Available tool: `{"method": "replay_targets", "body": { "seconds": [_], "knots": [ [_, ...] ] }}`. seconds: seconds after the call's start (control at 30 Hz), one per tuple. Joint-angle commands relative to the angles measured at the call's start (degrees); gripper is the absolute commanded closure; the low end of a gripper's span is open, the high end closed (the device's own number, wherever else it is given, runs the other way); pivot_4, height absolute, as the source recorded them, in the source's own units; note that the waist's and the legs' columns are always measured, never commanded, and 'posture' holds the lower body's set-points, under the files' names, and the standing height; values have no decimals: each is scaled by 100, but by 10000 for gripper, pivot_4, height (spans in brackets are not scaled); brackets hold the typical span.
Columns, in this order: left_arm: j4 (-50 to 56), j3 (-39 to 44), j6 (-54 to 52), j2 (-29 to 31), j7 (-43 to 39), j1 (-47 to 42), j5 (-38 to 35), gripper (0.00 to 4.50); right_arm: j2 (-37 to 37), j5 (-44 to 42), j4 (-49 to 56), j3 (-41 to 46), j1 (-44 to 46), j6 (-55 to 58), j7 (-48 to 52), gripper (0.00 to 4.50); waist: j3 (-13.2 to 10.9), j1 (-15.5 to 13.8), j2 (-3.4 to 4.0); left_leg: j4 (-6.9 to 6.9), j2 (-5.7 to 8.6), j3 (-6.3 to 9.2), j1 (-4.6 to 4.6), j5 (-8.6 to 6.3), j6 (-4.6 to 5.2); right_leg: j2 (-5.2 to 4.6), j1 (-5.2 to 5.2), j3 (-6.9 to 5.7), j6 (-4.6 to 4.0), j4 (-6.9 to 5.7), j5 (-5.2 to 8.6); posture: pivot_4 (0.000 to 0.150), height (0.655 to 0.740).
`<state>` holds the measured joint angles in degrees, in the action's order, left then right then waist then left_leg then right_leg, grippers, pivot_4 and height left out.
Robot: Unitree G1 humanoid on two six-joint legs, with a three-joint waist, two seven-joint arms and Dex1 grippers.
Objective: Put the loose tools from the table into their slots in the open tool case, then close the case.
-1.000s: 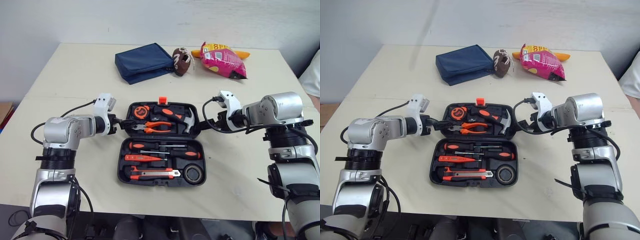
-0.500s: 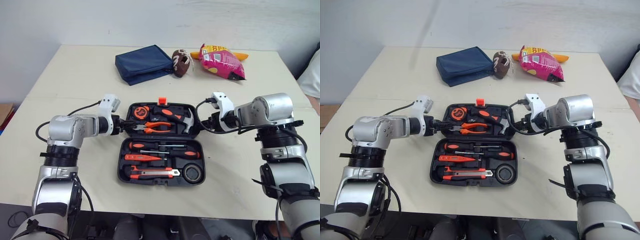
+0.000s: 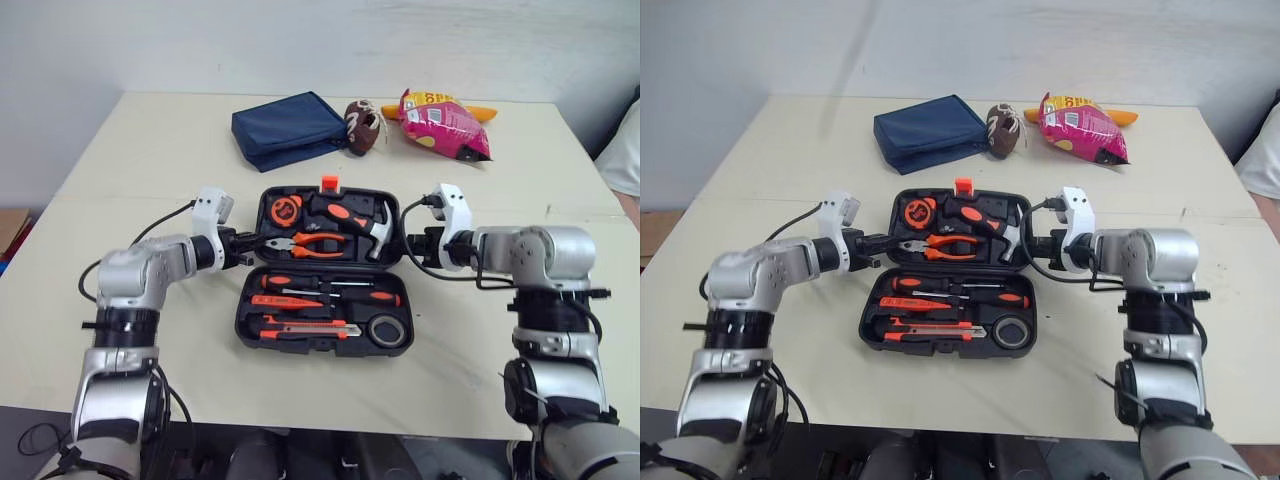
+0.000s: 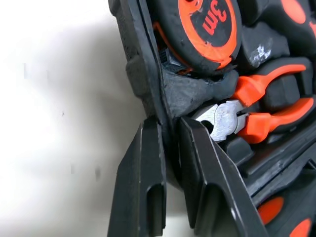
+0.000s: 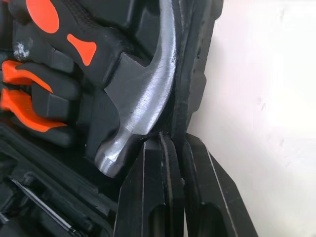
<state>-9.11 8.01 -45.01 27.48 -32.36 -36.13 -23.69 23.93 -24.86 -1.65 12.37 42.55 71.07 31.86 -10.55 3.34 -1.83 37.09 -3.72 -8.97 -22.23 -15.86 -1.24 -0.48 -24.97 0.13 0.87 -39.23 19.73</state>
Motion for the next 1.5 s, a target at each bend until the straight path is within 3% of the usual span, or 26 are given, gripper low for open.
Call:
{"method": "replay_targets", "body": {
  "seconds": [0.03, 0.13, 0.2, 0.33, 0.47, 0.67, 0.87, 1.0, 1.1, 1.2, 1.23, 1.33, 1.43, 1.5],
  "knots": [
    [386, 279, 1229, -76, 42, -6, 150, 44915, 87, -445, 782, 15, -80, -652, 518, 45000, 0, -7, 0, 0, 2, -3, -11, 2, 1, -1, -17, 3, 0, -7, 0, 1500, 7400],
    [386, 138, 2038, 22, -469, 220, 231, 44915, 57, -453, 854, 54, -251, -975, 484, 45000, -1, 5, 0, -5, 1, -8, -26, 2, 1, 0, -37, 7, 0, -7, 0, 1500, 7400],
    [218, 46, 3103, -4, -523, 484, 576, 44915, 173, -183, 984, -187, -715, -1876, 764, 45000, -1, 7, 0, -10, 1, -18, -26, 1, 2, 1, -40, 15, 0, -4, 0, 1500, 7400],
    [-346, -113, 5020, -67, -471, 731, 1226, 44915, 291, 728, 704, -654, -1468, -4106, 875, 45000, -1, -4, -1, -17, 2, -18, -31, -5, 13, 3, -39, 14, 1, 16, -1, 1500, 7400],
    [-931, -191, 6860, -55, -94, 885, 1882, 44915, 565, 2220, -142, -1042, -2116, -7316, 278, 45000, -1, -3, -2, 0, 3, -21, -34, -12, 35, 0, -29, 17, 25, 34, -19, 1500, 7400],
    [-1117, -264, 8080, 260, 298, 1414, 2569, 44915, 885, 3103, -667, -1336, -2500, -9920, -91, 45000, -1, 13, -2, 2, 2, -31, 13, -27, 62, -3, 42, 22, 38, 75, -35, 1500, 7400],
    [-1160, -253, 8679, 571, 626, 1997, 2935, 44915, 1250, 3780, -1266, -1586, -2813, -11347, -506, 45000, 0, 25, 0, -7, -2, -45, 32, -25, 56, -1, 44, 31, 36, 66, -34, 1500, 7400],
    [-948, -224, 8852, 786, 603, 2257, 2823, 28478, 1371, 3770, -1316, -1590, -2947, -11691, -664, 45000, -2, 25, 2, -22, -4, -63, 81, -28, 51, 0, 80, 40, 30, 67, -30, 1500, 7400],
    [-469, 110, 8656, 1181, 450, 2972, 2501, 14900, 1798, 4359, -1338, -1492, -3135, -12265, -953, 33183, -2, 32, 2, -23, -6, -63, 112, -34, 48, -1, 109, 40, 28, 72, -28, 1500, 7400],
    [-243, 846, 8007, 1550, 319, 3833, 1893, 61, 2204, 4293, -1306, -1189, -3471, -12197, -1049, 16736, -1, 62, 0, -33, -12, -62, 118, -38, 48, 0, 118, 37, 25, 88, -24, 1500, 7400],
    [-242, 1134, 7701, 1638, 221, 4082, 1568, 0, 2371, 4072, -1312, -1086, -3671, -12145, -939, 12391, -1, 74, 0, -34, -12, -60, 120, -38, 48, -1, 120, 36, 24, 89, -24, 1500, 7400],
    [-41, 1578, 6815, 1746, -70, 4371, 733, 0, 2772, 3376, -1201, -1029, -4176, -12001, -461, 12391, -1, 88, 0, -39, -11, -56, 126, -38, 48, -3, 128, 32, 20, 94, -21, 1500, 7400],
    [326, 1425, 5852, 1778, -380, 3907, 185, 0, 3321, 1460, -354, -1264, -4983, -10784, 1030, 12391, -1, -36, -1, -46, -6, -43, 140, -40, 57, -8, 155, 20, 24, 107, -24, 1500, 7400],
    [361, 1246, 5482, 1771, -426, 3531, 225, 0, 3540, 465, 231, -1249, -5342, -9794, 1705, 17307, -2, -74, -6, -51, -4, -37, 162, -43, 66, -7, 185, 18, 29, 117, -27, 1500, 7400]
  ]
}}
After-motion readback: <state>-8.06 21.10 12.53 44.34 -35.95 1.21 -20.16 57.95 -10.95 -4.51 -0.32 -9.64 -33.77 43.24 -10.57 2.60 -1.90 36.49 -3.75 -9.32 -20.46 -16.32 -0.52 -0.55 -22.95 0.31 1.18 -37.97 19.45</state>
